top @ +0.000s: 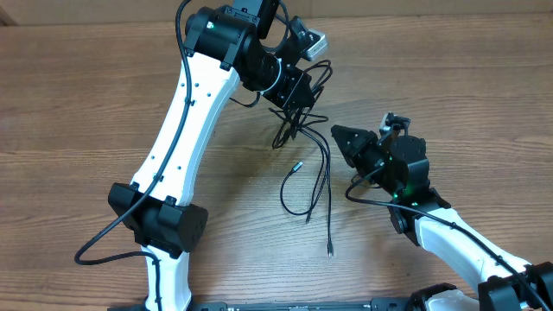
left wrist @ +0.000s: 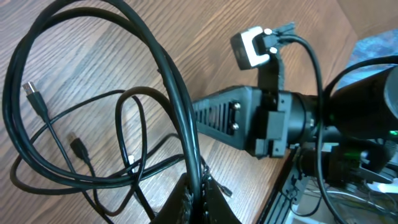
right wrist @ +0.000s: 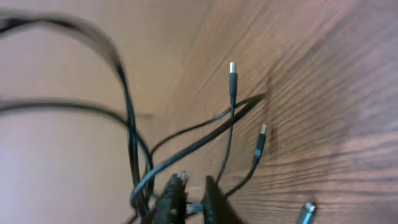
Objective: Untangle cables
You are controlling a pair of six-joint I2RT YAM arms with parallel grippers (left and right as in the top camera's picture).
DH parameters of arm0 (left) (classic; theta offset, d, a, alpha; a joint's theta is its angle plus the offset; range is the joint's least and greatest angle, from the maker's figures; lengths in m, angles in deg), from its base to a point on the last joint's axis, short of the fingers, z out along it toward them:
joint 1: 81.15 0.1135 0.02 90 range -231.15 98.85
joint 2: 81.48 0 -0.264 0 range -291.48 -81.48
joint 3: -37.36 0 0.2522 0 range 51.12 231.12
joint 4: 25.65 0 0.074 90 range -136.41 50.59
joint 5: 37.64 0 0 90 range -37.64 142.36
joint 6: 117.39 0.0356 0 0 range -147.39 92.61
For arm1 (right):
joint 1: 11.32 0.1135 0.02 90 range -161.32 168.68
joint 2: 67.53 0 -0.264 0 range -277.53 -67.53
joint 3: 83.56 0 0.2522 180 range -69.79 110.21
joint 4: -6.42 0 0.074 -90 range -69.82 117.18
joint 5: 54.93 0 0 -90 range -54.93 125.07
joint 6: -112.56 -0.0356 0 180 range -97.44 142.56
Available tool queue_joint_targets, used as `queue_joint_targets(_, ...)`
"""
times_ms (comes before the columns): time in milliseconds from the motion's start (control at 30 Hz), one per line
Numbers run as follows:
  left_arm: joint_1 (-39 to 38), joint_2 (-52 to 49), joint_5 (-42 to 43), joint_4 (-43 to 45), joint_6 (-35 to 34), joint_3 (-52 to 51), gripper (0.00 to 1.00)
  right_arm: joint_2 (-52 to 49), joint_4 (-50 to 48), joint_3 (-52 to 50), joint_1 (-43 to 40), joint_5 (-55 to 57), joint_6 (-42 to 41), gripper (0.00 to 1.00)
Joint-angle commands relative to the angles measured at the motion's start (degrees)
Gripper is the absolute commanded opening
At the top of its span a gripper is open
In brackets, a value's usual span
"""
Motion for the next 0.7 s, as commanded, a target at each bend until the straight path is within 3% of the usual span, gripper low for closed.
queue_joint_targets(0,-0.37,2.01,-0.87,0.31,1.29,1.31,0.04,-0.2,-0.96,0.13,0.17,-6.01,13.53,0.22)
queue_joint_targets(200,-0.37,2.01,-0.22,0.31,1.25,1.31,0.04,-0.2,-0.9,0.13,0.17,-13.29,22.88,0.56)
queue_joint_targets(367,-0.37,2.01,2.91,0.28,1.22,1.31,0.04,-0.22,-0.94,0.13,1.05,-13.57,28.06,0.64)
queue_joint_targets(533,-0.37,2.01,5.46,0.33,1.03,1.31,0.04,-0.22,-0.92,0.13,3.1,-13.57,29.42,0.64)
queue_joint_targets(667,-0.37,2.01,5.99,0.46,0.24,1.31,0.04,-0.22,-0.04,0.13,5.95,-10.12,30.82,0.45)
